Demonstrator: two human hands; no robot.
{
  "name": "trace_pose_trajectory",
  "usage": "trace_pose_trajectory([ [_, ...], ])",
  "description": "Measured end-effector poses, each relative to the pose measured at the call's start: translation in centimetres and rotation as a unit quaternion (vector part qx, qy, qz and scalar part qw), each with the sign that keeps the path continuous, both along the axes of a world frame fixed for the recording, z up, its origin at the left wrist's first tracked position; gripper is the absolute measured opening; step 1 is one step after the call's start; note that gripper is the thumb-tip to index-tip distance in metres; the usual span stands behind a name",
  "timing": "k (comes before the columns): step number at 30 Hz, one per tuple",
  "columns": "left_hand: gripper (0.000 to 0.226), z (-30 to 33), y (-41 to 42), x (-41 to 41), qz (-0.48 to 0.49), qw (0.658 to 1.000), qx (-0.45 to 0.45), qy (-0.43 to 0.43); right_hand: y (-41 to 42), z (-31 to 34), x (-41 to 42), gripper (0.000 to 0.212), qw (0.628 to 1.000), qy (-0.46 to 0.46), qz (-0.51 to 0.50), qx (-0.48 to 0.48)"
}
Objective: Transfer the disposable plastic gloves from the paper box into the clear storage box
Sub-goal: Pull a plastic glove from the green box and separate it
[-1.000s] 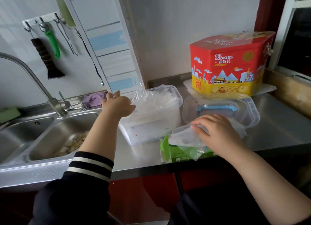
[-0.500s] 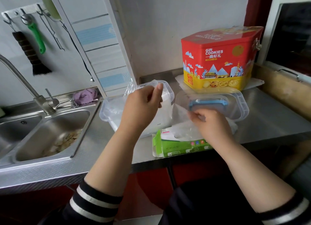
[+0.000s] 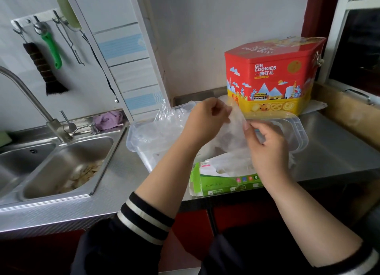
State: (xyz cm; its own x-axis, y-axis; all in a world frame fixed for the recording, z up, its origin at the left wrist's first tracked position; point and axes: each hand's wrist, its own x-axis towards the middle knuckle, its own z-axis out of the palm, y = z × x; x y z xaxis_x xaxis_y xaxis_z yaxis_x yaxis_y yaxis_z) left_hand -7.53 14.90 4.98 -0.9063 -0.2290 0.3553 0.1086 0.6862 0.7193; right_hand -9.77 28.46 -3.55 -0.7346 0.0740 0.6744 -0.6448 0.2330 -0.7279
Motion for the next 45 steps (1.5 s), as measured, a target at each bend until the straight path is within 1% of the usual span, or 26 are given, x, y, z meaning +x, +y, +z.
trace_pose_trajectory([
  [2,0.021,0.7,-1.3,-1.0,0.02,0.999,-0.004,0.033,-0.3,0.1,-0.3,0.036,0.996,0.059,-0.033,0.058],
  [5,0.015,1.9,-5.1,-2.1,0.101,0.992,-0.06,0.043,-0.3,-0.4,-0.9,0.049,0.976,0.115,-0.042,0.178],
  [6,0.013,2.1,-6.7,-2.4,0.132,0.988,-0.073,0.038,-0.3,-0.7,-1.0,0.051,0.968,0.118,-0.035,0.219],
  [8,0.007,2.2,-9.7,-2.5,0.182,0.981,-0.065,0.026,-0.3,-1.1,-0.9,0.051,0.951,0.104,-0.015,0.29],
  [10,0.016,1.8,-11.9,-2.2,0.228,0.972,-0.063,0.009,-0.4,-1.5,-0.6,0.051,0.933,0.084,0.003,0.349],
  [12,0.023,1.2,-13.3,-1.6,0.27,0.957,-0.104,-0.017,-0.4,-1.9,-0.4,0.052,0.917,0.064,0.021,0.392],
  [14,0.026,0.7,-14.1,-0.9,0.293,0.942,-0.153,-0.054,-0.3,-2.2,-0.5,0.054,0.911,0.043,0.033,0.41],
  [18,0.031,-0.1,-14.9,-0.3,0.309,0.911,-0.231,-0.145,-0.3,-2.4,-0.6,0.048,0.917,0.045,0.029,0.396],
  [21,0.031,-0.5,-14.8,-0.1,0.322,0.878,-0.286,-0.21,-0.1,-2.4,-0.6,0.051,0.914,0.031,0.04,0.403],
  [22,0.029,-0.5,-14.8,0.0,0.323,0.869,-0.304,-0.22,0.1,-2.1,-0.5,0.049,0.91,0.014,0.046,0.413],
  [24,0.025,-0.4,-14.8,0.2,0.316,0.858,-0.332,-0.233,0.4,-1.7,-0.4,0.04,0.898,-0.019,0.058,0.436],
  [26,0.037,-0.2,-15.1,0.3,0.292,0.851,-0.351,-0.259,0.5,-1.6,-0.4,0.037,0.895,-0.027,0.061,0.441],
  [28,0.047,0.1,-14.8,0.6,0.274,0.834,-0.382,-0.288,0.6,-1.6,-0.5,0.037,0.897,-0.026,0.055,0.437],
  [29,0.05,0.3,-14.3,0.8,0.274,0.825,-0.402,-0.287,0.5,-1.6,-0.5,0.038,0.898,-0.024,0.049,0.436],
  [30,0.051,0.5,-13.8,1.1,0.278,0.823,-0.418,-0.265,0.5,-1.7,-0.6,0.038,0.898,-0.022,0.042,0.437],
  [31,0.049,0.7,-13.1,1.4,0.281,0.831,-0.429,-0.216,0.4,-1.7,-0.6,0.037,0.897,-0.02,0.034,0.44],
  [32,0.044,0.8,-12.1,1.6,0.281,0.845,-0.431,-0.143,0.3,-1.8,-0.7,0.034,0.898,-0.015,0.028,0.439],
  [33,0.037,0.8,-11.2,1.8,0.271,0.864,-0.421,-0.048,0.1,-1.8,-0.8,0.031,0.901,-0.009,0.026,0.432],
  [35,0.02,0.6,-8.4,2.2,0.215,0.9,-0.357,0.13,0.0,-1.9,-0.8,0.022,0.912,0.0,0.033,0.408],
  [36,0.015,0.5,-6.9,2.7,0.179,0.917,-0.308,0.179,0.0,-1.9,-0.7,0.019,0.919,0.003,0.032,0.394],
  [37,0.013,0.2,-5.3,3.1,0.145,0.936,-0.257,0.192,0.1,-1.8,-0.6,0.019,0.923,0.003,0.025,0.384],
  [38,0.014,-0.3,-3.9,3.6,0.12,0.954,-0.21,0.175,0.2,-1.7,-0.5,0.022,0.926,-0.001,0.014,0.377],
  [40,0.023,-1.6,-2.1,4.1,0.074,0.984,-0.129,0.103,0.3,-1.4,-0.3,0.028,0.932,-0.024,-0.005,0.363],
  [41,0.026,-2.2,-1.6,4.2,0.05,0.993,-0.085,0.065,0.4,-1.2,-0.3,0.03,0.937,-0.043,-0.006,0.347],
  [43,0.03,-3.2,-1.2,4.1,0.018,1.0,-0.005,0.012,0.6,-0.9,-0.4,0.032,0.955,-0.08,0.009,0.286],
  [45,0.039,-3.7,-1.2,3.9,0.017,0.999,0.037,-0.013,0.8,-0.6,-0.7,0.036,0.974,-0.102,0.027,0.201],
])
